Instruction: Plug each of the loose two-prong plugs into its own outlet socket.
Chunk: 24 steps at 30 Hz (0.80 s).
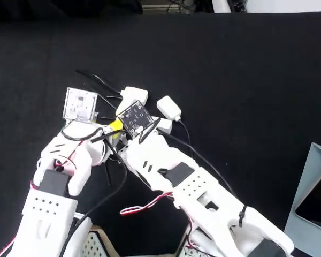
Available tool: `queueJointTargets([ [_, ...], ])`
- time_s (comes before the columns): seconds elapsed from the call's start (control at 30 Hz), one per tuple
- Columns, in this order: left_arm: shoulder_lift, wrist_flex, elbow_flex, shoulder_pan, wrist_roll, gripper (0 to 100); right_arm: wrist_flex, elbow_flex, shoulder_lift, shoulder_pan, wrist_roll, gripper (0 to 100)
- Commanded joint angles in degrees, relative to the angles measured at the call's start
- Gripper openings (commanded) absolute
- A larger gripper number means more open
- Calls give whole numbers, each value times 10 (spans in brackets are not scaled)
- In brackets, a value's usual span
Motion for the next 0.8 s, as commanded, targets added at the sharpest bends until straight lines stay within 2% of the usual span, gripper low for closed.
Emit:
queueJointTargets([
  [0.0, -24, -5, 4, 0, -23, 225, -3, -6, -15, 23, -6, 11],
  [0.37, -24, -6, 36, -223, 42, 221, -8, -10, 10, 42, -6, 11],
  [0.6, -24, -10, 68, -249, 51, 221, -8, -87, 156, 72, -18, 11],
  [0.77, -25, -11, 79, -249, 50, 222, -8, -117, 187, 83, -38, 11],
])
